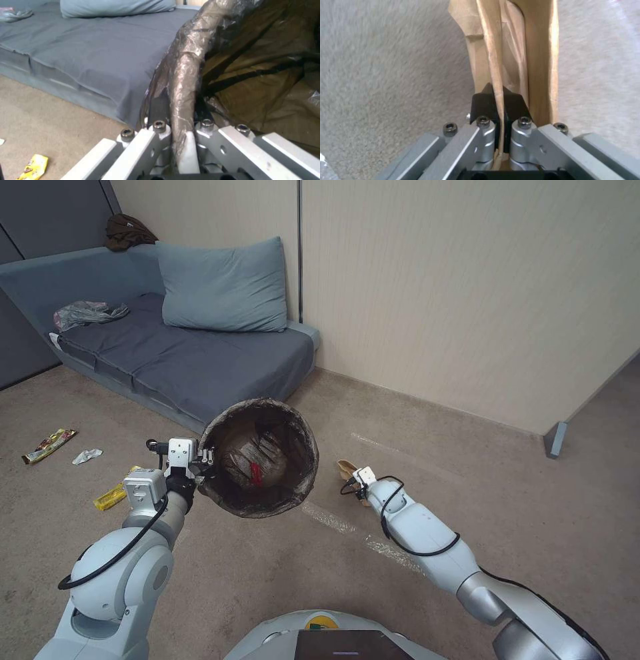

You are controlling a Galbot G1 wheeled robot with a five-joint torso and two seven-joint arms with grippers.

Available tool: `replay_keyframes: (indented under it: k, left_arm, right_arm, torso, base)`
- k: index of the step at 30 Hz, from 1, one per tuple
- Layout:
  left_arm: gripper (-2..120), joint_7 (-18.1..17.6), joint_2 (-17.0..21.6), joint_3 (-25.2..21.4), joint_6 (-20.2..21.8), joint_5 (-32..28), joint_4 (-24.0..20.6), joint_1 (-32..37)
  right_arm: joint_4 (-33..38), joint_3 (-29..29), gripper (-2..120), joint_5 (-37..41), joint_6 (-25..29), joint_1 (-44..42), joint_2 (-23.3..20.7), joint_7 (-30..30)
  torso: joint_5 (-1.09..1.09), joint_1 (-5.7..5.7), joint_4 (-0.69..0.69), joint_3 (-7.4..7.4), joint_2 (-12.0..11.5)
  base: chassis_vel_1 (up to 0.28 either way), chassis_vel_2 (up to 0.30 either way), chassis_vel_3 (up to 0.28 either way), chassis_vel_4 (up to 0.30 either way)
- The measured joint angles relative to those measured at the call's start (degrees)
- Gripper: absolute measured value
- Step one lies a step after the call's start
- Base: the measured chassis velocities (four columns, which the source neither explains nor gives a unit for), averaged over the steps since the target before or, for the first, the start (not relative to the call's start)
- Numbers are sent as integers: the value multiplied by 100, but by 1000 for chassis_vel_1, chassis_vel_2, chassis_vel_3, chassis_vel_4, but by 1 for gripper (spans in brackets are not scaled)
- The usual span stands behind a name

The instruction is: Pick up the trash bin, then pick up the garbage from the floor and place it into the trash bin.

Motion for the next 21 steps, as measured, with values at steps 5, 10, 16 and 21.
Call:
replay_keyframes:
  k: [5, 10, 16, 21]
  left_arm:
    - [0, -9, 22, -18, 0, -5, -18, 8]
    - [0, -27, 19, -17, 0, -12, -27, 22]
    - [0, -38, 3, 28, 0, -8, -35, 71]
    - [0, -52, -48, 82, 0, 33, -30, 115]
  right_arm:
    - [1574, 395, 0, 906, -387, -111, -858, 325]
    - [3063, 617, 0, 1743, -469, -163, -1535, 670]
    - [4647, 1028, 0, 3218, -475, -86, -2174, 1119]
    - [6167, 1247, 0, 5327, -470, 485, -2716, 1584]
  torso:
    - [1, 0, 0, 0, 0]
    - [2, 0, -1, 0, 0]
    - [4, 0, -2, 0, 0]
    - [0, -1, 1, -1, 1]
  base:
    - [0, 0, 0, 0]
    - [0, 0, 0, 0]
    - [0, 0, 0, 0]
    - [0, 0, 0, 0]
